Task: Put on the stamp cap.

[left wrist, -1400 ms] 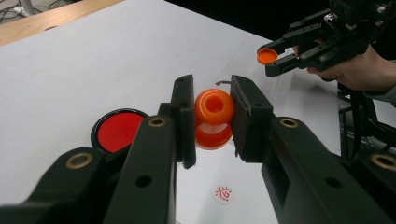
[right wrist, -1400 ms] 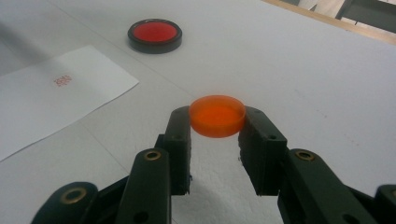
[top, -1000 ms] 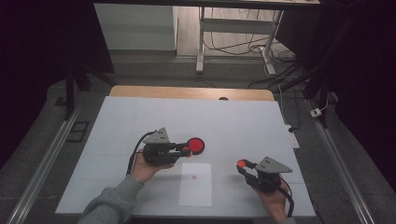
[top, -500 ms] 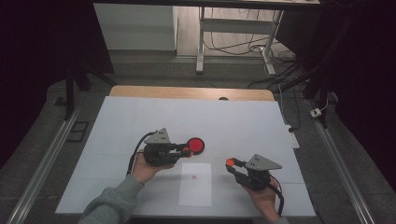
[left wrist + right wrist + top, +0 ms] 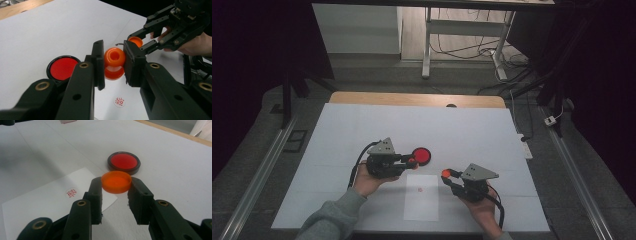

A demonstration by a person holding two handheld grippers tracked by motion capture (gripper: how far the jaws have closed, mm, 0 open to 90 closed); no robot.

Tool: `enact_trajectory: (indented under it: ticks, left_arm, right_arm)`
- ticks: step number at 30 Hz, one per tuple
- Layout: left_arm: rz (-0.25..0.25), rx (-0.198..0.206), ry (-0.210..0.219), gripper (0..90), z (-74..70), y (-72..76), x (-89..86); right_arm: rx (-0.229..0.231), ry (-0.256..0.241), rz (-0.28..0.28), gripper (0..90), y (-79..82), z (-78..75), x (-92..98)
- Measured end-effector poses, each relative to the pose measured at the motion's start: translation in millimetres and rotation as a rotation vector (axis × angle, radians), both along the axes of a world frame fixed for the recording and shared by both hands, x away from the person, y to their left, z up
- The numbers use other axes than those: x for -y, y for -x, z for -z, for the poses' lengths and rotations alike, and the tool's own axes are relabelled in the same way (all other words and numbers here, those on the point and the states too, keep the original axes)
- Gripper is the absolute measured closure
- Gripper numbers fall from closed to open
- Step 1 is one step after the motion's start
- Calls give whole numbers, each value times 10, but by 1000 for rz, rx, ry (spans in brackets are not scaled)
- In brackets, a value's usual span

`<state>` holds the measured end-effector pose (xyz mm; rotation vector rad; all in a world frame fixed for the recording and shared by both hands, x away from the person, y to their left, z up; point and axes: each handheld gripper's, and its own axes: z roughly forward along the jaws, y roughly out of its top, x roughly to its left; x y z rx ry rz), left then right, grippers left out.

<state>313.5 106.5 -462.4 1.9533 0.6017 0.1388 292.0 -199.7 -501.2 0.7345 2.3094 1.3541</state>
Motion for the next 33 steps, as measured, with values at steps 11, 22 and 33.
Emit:
enact_trajectory:
  ticks: [11, 22, 33]
  left_arm:
    - [1, -2, -3, 718, 8, -5, 6]
    - [3, -2, -2, 718, 11, -8, 14]
    - [7, -4, 5, 718, 10, -9, 21]
  right_arm:
    - [-12, -4, -43, 639, -30, 41, -258]
    - [-13, -7, -70, 639, -38, 55, -436]
    - [-20, -1, -87, 639, -41, 66, -505]
